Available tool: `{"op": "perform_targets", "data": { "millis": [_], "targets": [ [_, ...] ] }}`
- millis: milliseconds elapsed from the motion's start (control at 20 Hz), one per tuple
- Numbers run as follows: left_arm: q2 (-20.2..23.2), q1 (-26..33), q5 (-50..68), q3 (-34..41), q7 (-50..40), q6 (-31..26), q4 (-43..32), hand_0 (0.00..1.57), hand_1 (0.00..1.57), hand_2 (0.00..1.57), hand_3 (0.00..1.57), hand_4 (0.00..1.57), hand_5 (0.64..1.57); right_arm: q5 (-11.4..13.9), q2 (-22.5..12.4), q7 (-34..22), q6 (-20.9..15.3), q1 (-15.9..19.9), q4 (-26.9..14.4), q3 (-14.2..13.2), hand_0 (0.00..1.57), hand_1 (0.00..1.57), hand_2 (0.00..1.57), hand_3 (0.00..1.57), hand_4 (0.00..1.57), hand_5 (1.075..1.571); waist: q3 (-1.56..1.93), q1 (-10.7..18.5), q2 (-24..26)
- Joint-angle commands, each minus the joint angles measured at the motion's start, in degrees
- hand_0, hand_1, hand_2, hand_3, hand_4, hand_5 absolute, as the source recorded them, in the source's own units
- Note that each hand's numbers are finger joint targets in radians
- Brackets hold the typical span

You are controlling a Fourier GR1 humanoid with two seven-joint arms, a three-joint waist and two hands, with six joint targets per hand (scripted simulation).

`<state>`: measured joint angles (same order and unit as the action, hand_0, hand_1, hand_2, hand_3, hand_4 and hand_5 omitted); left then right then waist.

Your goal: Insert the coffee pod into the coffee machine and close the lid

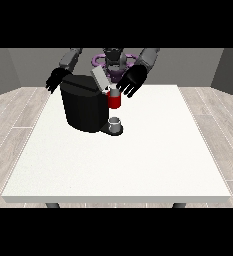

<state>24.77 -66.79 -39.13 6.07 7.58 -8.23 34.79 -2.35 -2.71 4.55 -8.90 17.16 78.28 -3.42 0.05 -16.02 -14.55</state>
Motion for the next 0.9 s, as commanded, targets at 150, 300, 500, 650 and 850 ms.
{"op": "perform_targets", "data": {
  "millis": [150, 300, 500, 650, 850],
  "targets": [
    [0.96, 1.68, -1.67, -0.68, 2.39, 0.73, -0.98, 0.91, 0.91, 1.02, 0.86, 0.36, 1.571, -0.27, 0.4, -0.09, 0.14, -0.49, 2.5, 0.64, 0.0, 0.0, 0.0, 0.0, 0.48, 1.571, -0.05, -1.23, -0.39],
    [-0.04, 1.13, -3.92, -4.01, 3.91, -1.61, -0.23, 0.0, 0.0, 0.0, 0.0, 0.0, 1.571, 0.8, 1.71, -2.78, -2.72, 2.95, 1.59, 0.93, 0.0, 0.0, 0.0, 0.0, 0.42, 1.571, -0.05, 0.84, -0.57],
    [2.06, -2.03, -3.95, -2.94, 1.57, -4.09, -0.58, 0.0, 0.0, 0.0, 0.0, 0.0, 1.571, 1.6, 1.97, 0.08, -3.69, 3.65, -0.06, 0.46, 0.0, 0.0, 0.0, 0.0, 0.45, 1.571, -0.03, 0.43, -2.19],
    [2.1, 0.51, -4.3, -2.94, 3.68, -2.42, 0.37, 0.0, 0.0, 0.0, 0.0, 0.0, 1.571, 0.11, 0.18, 1.74, -0.84, 0.63, -1.25, -0.71, 0.0, 0.0, 0.0, 0.0, 0.42, 1.571, -0.02, 0.9, -1.71],
    [1.53, -1.23, -4.53, -3.25, 1.34, -5.19, 1.06, 0.0, 0.0, 0.0, 0.0, 0.0, 1.571, 0.07, 0.62, 0.46, -2.53, 1.54, -3.04, -1.68, 0.0, 0.0, 0.0, 0.0, 0.36, 1.571, -0.02, 2.19, 1.55]
  ]
}}
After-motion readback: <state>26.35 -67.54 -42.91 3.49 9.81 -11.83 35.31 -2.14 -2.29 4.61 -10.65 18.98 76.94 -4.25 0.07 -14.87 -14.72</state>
